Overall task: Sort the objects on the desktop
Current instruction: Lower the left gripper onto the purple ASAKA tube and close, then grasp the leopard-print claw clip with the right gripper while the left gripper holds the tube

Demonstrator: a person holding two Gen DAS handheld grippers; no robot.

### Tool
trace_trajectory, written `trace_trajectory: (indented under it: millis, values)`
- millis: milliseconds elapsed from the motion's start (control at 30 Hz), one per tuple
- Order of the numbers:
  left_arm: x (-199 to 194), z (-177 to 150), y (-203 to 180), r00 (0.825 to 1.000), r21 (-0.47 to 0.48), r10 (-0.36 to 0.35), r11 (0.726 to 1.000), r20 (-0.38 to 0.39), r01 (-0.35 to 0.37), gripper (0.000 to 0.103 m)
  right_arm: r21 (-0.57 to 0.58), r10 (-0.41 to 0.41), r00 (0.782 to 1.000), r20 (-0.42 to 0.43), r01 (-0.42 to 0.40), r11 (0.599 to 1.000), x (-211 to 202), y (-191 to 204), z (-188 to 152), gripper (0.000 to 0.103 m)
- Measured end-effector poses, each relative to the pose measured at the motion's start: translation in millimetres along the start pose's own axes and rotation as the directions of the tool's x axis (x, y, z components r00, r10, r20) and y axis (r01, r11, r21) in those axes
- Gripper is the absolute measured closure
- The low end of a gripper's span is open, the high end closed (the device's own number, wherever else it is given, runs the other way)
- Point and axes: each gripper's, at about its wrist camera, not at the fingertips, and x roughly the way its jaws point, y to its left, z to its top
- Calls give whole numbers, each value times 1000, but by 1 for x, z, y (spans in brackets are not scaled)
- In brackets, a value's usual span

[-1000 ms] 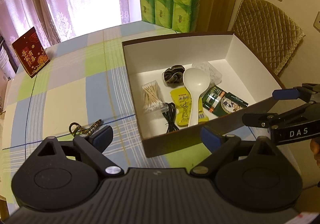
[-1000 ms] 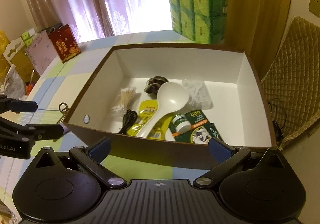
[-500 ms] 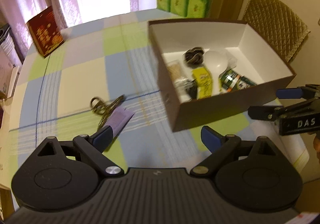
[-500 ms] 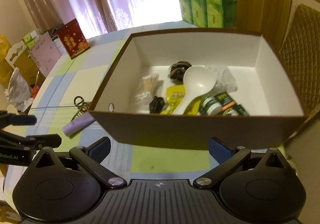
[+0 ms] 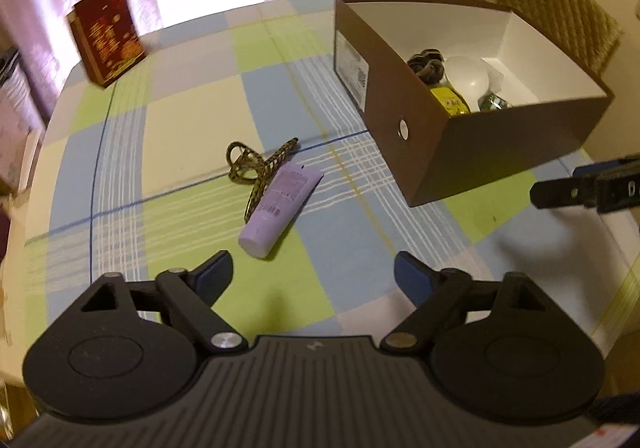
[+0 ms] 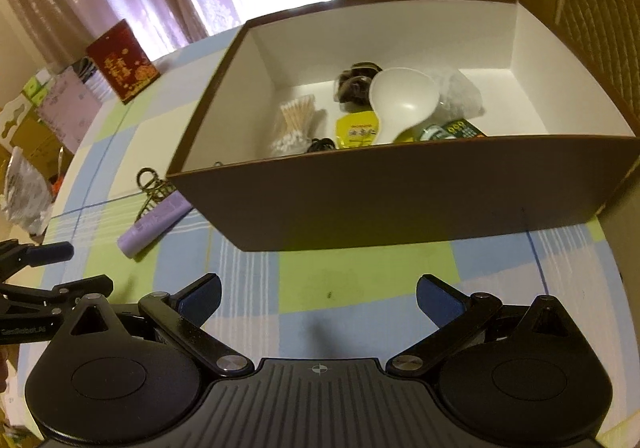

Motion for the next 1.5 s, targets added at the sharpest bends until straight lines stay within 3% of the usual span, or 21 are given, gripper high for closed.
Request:
trace_trajectory:
  millis: [100,167,267,400,467,800,1133,1300,1433,1500]
  values:
    - [13,3,5,1000,47,-20,999,12,20,30,24,-24,1000,1,24,999,1,-7,2,2]
    - [24,7,10,999,79,-32,996,11,31,44,42,-41,999,-1,41,998,1,-11,2,2]
    - [40,14,15,999,134,-44,990,9,42,52,71,-64,998,-8,65,995,2,-18,2,2]
    - [64,23,20,998,195,-53,979,-16,55,60,102,-85,996,-17,87,991,1,-26,-1,2]
    - [75,26,22,997,215,-64,974,-37,70,69,111,-94,995,-20,95,989,0,-28,-1,2]
    - [97,34,26,995,240,-75,967,-62,88,80,104,-84,996,-30,87,991,0,-18,0,2]
    - [60,-7,33,995,150,-58,986,-76,69,80,-9,51,996,-68,-52,999,14,34,-6,2]
    - [38,-35,70,995,16,36,999,-90,-35,80,-127,161,983,-87,-171,977,27,84,-12,2]
    - [28,-51,103,989,-91,109,989,-101,-119,80,-165,227,972,-54,-233,958,40,123,-14,2]
    - [26,-55,116,985,-136,140,979,-105,-154,80,-162,226,974,-16,-225,961,49,140,-13,4]
